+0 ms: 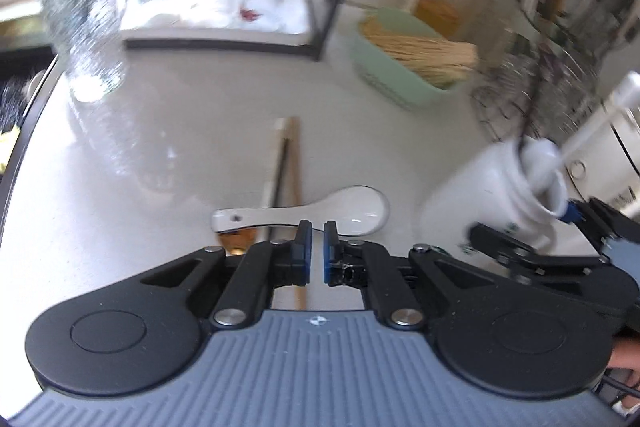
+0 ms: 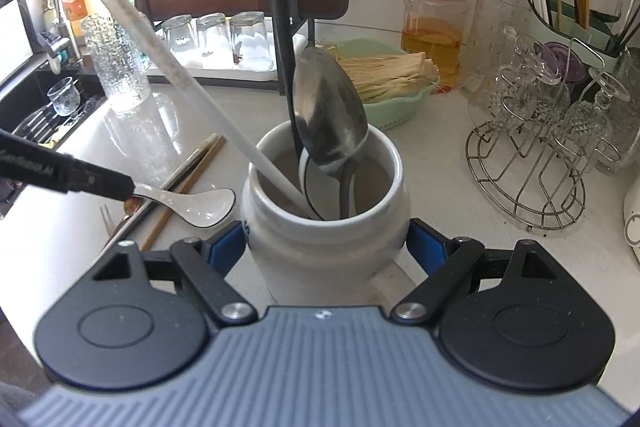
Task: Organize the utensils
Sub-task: 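Lift the white ceramic spoon with the left tool toward the mug, then lower the white ceramic spoon into the mug held by the right tool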
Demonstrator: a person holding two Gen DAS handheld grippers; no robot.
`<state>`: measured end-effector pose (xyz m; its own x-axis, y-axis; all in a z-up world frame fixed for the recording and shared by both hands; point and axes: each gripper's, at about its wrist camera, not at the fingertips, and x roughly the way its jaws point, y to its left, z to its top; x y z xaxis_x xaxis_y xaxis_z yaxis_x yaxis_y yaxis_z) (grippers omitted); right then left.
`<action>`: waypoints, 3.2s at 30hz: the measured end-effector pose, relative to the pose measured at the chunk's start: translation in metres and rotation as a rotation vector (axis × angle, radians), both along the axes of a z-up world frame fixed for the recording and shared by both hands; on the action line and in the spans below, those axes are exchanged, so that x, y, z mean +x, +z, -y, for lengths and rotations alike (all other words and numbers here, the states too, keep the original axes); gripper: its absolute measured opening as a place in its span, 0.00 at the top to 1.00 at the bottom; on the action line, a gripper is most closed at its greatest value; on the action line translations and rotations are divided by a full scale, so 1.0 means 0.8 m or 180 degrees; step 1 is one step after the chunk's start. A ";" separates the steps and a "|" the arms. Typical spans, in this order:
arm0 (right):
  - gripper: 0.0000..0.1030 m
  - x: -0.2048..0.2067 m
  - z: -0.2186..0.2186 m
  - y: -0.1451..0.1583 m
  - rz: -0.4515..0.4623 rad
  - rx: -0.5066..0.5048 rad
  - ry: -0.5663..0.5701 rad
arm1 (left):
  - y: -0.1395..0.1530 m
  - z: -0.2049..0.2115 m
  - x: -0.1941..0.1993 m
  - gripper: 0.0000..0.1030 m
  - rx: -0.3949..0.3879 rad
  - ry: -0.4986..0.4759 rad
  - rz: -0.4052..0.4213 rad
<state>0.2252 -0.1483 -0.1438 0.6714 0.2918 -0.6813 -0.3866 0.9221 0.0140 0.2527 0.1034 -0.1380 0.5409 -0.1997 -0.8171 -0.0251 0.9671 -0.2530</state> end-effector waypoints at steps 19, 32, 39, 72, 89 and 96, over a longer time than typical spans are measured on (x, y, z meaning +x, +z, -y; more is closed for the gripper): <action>0.14 0.008 0.001 0.001 -0.0046 -0.0023 -0.0014 | -0.039 -0.021 0.050 0.66 0.0624 -0.1617 -0.0054; 0.13 0.012 -0.001 0.000 -0.0051 -0.0018 -0.0171 | -0.050 0.024 0.067 0.66 0.1116 -0.2772 -0.0052; 0.13 0.014 -0.004 0.000 -0.0063 -0.0034 -0.0230 | -0.047 0.036 0.076 0.67 0.1323 -0.3190 -0.0292; 0.14 0.012 -0.001 -0.001 0.0019 0.0007 -0.0177 | 0.020 0.070 0.054 0.87 0.0892 -0.2595 -0.0738; 0.14 0.009 0.004 -0.003 0.0097 0.0022 0.0014 | 0.102 0.061 0.037 0.87 0.0022 -0.1931 -0.1274; 0.14 0.007 0.007 -0.004 0.0127 0.0039 0.0089 | 0.152 0.073 0.028 0.87 0.0072 -0.1942 -0.1243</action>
<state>0.2305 -0.1542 -0.1469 0.6895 0.3189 -0.6503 -0.4126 0.9109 0.0092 0.2747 0.0453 -0.0165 0.0062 -0.3535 -0.9354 0.4362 0.8427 -0.3156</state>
